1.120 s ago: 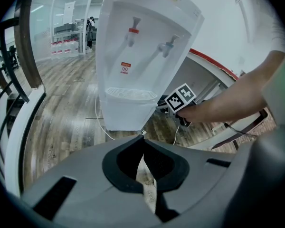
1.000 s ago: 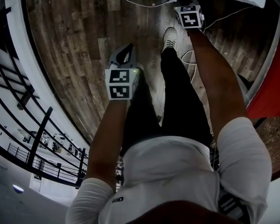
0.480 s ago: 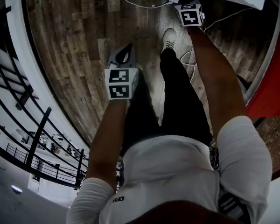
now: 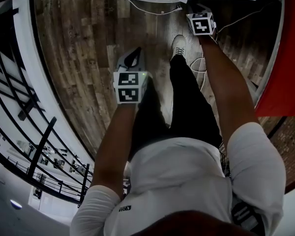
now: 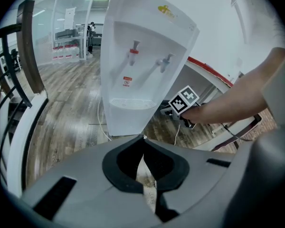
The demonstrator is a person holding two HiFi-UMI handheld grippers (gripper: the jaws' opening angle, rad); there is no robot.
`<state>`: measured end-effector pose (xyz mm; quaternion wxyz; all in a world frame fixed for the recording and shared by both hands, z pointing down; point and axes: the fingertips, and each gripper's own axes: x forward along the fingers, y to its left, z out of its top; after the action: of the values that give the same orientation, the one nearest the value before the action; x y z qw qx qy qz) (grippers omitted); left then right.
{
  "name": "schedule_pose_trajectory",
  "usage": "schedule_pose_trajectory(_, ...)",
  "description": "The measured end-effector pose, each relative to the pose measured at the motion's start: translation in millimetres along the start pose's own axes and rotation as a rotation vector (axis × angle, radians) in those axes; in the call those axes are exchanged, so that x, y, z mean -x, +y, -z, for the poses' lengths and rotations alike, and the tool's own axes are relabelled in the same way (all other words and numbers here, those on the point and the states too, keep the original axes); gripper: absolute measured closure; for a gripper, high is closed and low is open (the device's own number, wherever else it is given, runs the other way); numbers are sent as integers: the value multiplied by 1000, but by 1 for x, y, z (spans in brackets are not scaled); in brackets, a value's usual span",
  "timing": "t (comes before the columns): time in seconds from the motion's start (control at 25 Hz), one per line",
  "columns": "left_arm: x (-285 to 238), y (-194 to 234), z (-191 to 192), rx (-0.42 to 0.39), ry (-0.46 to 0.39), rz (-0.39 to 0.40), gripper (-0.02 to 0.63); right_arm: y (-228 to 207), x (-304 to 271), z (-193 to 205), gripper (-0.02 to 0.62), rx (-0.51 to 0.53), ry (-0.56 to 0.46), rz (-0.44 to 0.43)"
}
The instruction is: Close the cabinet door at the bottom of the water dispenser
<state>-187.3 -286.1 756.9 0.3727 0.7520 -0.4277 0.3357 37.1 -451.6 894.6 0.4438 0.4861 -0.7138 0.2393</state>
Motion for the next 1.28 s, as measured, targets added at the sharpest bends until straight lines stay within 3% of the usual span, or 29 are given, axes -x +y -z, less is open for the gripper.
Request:
schedule_pose_trajectory(0.28,50,-26,-7,17,-24,55,611,17,67,4,532,-55,17,11)
schedule_pose_trajectory(0.6,109,-40,-10,-101,-50,109,611,62,168,-7,551,-110,-55,-27)
schedule_pose_trajectory(0.88,170,-25,-42,-178,-154,120,611,114,289,-65,572,-217,-285,-196)
schedule_pose_trajectory(1.04,220,-29,-55,-169,-228,151,611,155,379,-92,572,-296,-428,-332)
schedule_pose_trajectory(1.28,289,-49,-68,-157,-318,198,609,180,481,-114,571,-398,-577,-432)
